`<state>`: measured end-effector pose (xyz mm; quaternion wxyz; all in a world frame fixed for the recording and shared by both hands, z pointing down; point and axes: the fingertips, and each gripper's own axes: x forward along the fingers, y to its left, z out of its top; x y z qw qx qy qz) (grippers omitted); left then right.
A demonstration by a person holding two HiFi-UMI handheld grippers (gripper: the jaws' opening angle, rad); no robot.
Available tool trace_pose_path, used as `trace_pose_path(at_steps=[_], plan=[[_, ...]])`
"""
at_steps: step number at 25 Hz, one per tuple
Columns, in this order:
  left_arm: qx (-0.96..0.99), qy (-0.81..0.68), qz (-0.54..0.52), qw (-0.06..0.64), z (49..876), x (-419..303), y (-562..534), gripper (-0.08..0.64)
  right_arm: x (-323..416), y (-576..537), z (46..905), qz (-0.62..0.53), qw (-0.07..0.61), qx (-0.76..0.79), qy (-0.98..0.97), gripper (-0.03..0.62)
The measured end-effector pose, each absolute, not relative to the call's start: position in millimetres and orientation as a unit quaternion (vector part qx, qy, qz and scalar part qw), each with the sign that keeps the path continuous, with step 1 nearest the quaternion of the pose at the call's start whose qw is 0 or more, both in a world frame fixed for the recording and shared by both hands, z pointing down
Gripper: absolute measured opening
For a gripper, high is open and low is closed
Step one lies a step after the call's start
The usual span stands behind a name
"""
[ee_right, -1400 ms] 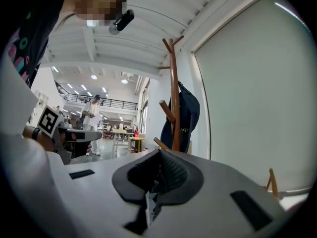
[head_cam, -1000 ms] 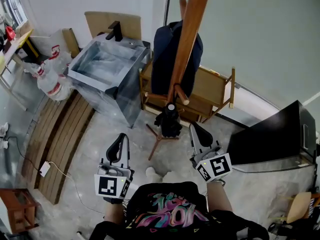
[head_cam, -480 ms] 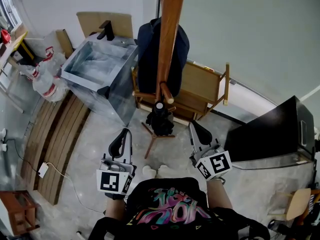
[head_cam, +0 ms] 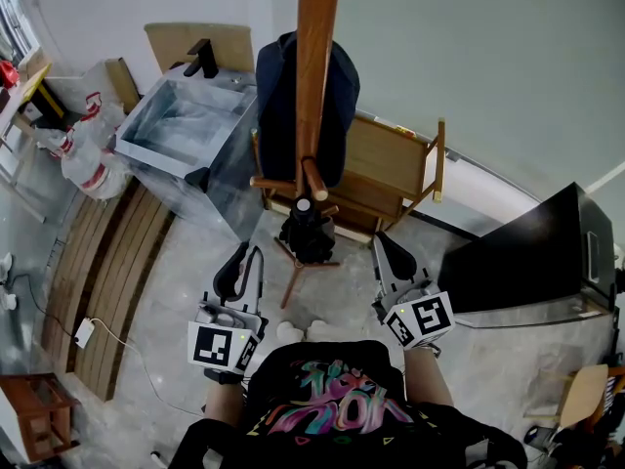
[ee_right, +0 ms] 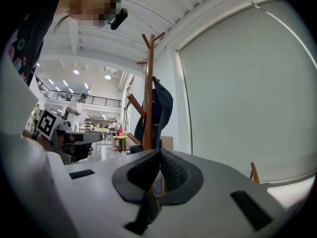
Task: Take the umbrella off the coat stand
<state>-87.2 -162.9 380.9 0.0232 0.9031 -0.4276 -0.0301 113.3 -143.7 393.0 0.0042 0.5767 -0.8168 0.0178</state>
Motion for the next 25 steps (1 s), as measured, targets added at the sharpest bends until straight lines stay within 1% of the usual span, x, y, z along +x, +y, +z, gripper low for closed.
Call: trace_pose_path(at_steps=[2,4,7,14,18,22,25], plan=[[0.91,-0.414,-0.033,0.025,382,-81,-163,0.13,115,-143,395,0.019,0.005,0.578,-0.816,0.015],[0.915,-0.402,-0.032,0.029,385,-76,-162,0.149,116,-142,395,0.02,0.004,0.579,-0.815,0.015],[0.921,-0.387,-0.03,0.037,389,-67,-161,0.2,120,-139,396,0.022,0.005,0.583,-0.812,0.016],[0.932,-0.358,-0.023,0.051,404,-46,-162,0.252,135,-130,397,0.025,0.006,0.593,-0.804,0.015],[0.937,-0.346,-0.016,0.051,414,-34,-163,0.262,143,-122,398,0.026,0.006,0.602,-0.798,0.015],[0.94,-0.334,0.016,0.063,436,-22,-168,0.274,152,-117,402,0.029,0.006,0.612,-0.79,0.015],[0.941,-0.332,0.014,0.064,444,-14,-177,0.284,158,-115,404,0.032,0.007,0.618,-0.785,0.015]])
